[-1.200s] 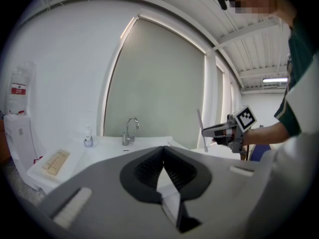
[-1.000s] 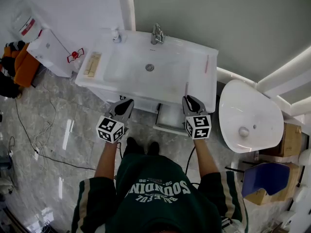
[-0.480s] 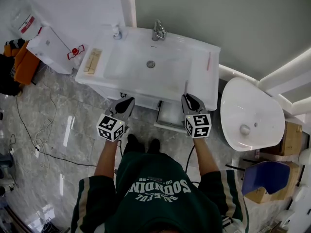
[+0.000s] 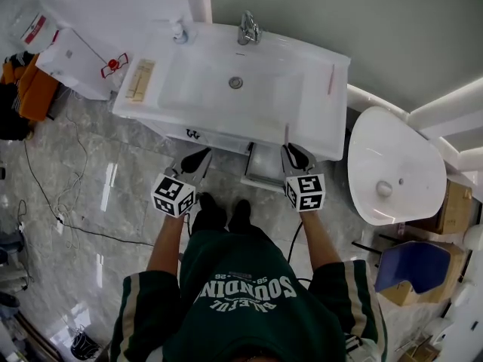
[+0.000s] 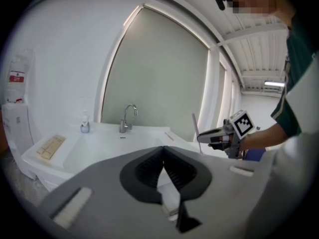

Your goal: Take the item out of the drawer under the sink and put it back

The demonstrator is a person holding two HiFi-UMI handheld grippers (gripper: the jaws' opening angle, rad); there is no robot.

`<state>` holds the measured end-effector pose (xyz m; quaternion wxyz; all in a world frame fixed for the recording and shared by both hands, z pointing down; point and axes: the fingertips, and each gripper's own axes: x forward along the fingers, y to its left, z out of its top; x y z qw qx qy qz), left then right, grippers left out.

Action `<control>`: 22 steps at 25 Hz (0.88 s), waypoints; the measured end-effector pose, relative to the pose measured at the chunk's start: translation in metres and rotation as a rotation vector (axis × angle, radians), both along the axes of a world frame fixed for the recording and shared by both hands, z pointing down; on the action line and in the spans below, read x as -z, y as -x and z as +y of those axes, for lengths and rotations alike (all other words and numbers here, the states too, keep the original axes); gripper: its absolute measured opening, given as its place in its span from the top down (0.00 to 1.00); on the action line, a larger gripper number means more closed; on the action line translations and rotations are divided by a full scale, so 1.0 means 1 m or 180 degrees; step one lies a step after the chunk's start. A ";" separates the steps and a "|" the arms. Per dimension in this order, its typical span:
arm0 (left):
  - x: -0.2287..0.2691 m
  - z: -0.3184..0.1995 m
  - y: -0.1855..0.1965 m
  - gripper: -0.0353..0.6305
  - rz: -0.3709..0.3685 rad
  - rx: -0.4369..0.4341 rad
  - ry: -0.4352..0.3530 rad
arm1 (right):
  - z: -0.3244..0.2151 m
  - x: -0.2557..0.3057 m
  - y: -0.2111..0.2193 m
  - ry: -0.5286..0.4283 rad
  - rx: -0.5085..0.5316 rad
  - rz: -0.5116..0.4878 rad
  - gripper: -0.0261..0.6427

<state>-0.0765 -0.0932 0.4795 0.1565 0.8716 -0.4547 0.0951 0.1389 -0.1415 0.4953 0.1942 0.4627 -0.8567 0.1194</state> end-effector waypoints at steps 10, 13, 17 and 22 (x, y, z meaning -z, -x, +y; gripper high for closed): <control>-0.038 0.018 -0.005 0.87 -0.0001 0.0000 0.0297 | 0.029 -0.067 0.011 0.0334 0.0232 0.0171 0.89; -0.048 0.023 -0.003 0.87 0.0003 0.0029 0.0381 | 0.041 -0.089 0.015 0.0457 0.0348 0.0318 0.89; -0.061 0.026 -0.002 0.87 -0.0001 0.0051 0.0478 | 0.046 -0.123 0.018 0.0570 0.0476 0.0505 0.89; -0.074 0.026 -0.003 0.87 0.0012 0.0069 0.0568 | 0.051 -0.174 0.018 0.0780 0.0619 0.0703 0.89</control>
